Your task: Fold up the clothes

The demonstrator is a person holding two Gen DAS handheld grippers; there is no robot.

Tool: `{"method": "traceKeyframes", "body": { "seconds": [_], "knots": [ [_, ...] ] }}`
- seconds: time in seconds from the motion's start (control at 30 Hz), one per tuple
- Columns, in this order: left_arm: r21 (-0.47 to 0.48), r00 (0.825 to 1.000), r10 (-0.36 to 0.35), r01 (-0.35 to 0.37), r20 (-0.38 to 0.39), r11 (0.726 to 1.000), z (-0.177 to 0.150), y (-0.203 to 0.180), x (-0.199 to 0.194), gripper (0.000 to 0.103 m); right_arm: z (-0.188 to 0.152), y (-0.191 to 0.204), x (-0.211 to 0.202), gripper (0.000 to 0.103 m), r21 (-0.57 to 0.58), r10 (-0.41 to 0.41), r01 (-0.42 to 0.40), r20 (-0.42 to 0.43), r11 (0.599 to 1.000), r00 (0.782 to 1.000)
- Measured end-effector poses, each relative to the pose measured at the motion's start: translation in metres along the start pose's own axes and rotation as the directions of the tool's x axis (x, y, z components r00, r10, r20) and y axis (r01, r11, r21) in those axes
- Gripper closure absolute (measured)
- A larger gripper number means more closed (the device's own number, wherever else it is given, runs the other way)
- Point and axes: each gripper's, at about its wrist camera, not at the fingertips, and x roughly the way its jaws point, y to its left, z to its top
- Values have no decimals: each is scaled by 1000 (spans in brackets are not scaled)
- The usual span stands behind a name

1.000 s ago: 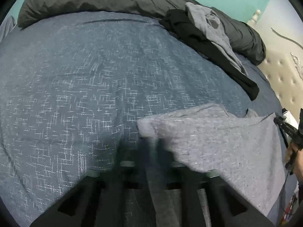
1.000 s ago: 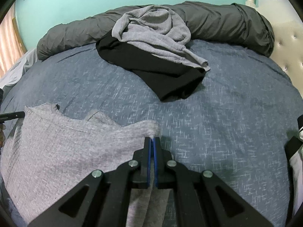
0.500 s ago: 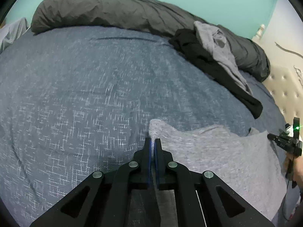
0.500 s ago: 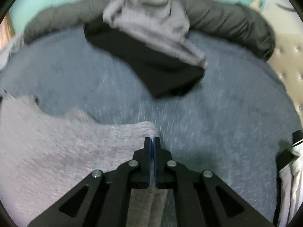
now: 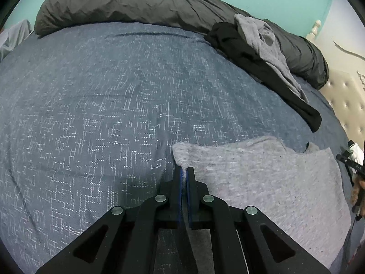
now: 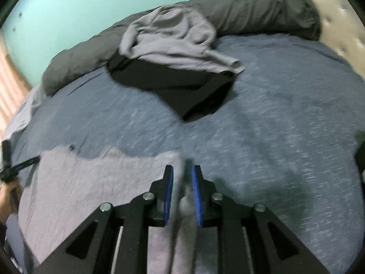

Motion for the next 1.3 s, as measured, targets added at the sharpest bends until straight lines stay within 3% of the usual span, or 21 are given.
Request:
{"method": "traceKeyframes", "body": {
  "seconds": [0.1, 0.2, 0.23, 0.3, 0.4, 0.5, 0.63, 0.67, 0.73, 0.87, 0.97, 1.0, 1.03, 1.3],
  "knots": [
    [-4, 1000, 2, -2, -6, 1000, -1, 0, 2, 99, -3, 7, 14, 86, -6, 31, -31, -57, 1000, 998],
    [9, 1000, 16, -16, -11, 1000, -1, -1, 3, 99, -7, 10, 28, 86, 2, -6, 6, -100, 1000, 995],
    [14, 1000, 21, -21, -12, 1000, -1, -2, 3, 99, -9, 10, 31, 91, 7, -14, 14, -107, 1000, 994],
    [10, 1000, 17, -17, -17, 1000, -2, -1, -3, 99, -8, 11, 27, 100, 4, -46, 46, -77, 999, 996],
    [3, 1000, 10, -10, -24, 1000, -4, 1, -14, 99, -6, 19, 25, 101, -62, -162, 157, -80, 986, 984],
    [-4, 999, 3, -3, -32, 1000, -7, 2, -24, 98, -3, 23, 18, 100, -75, -163, 158, -73, 985, 984],
    [-13, 999, -6, 6, -41, 1000, -9, 4, -38, 91, -14, 18, -11, 92, -30, -97, 96, -58, 995, 994],
    [-16, 999, -9, 8, -43, 1000, -10, 4, -41, 85, -20, 17, -19, 92, -19, -76, 75, -64, 997, 995],
    [-8, 998, -32, 32, -58, 999, -24, 4, -62, 74, -40, 21, -41, 89, -33, -30, 27, -87, 999, 996],
    [11, 994, -75, 77, -85, 997, -54, 4, -102, 72, -83, 32, -81, 85, -84, 25, -37, -137, 996, 990],
    [26, 990, -97, 100, -102, 995, -82, 2, -127, 65, -119, 40, -108, 74, -117, 56, -77, -172, 990, 983],
    [31, 989, -103, 107, -107, 994, -92, 1, -133, 59, -131, 43, -112, 64, -138, 47, -74, -188, 988, 981],
    [38, 988, -106, 111, -115, 993, -102, 0, -139, 55, -143, 46, -115, 60, -159, 38, -71, -205, 985, 978],
    [66, 981, -87, 100, -175, 993, -154, -13, -147, 54, -185, 60, -106, 60, -198, -2, -51, -262, 979, 965]
  ]
}}
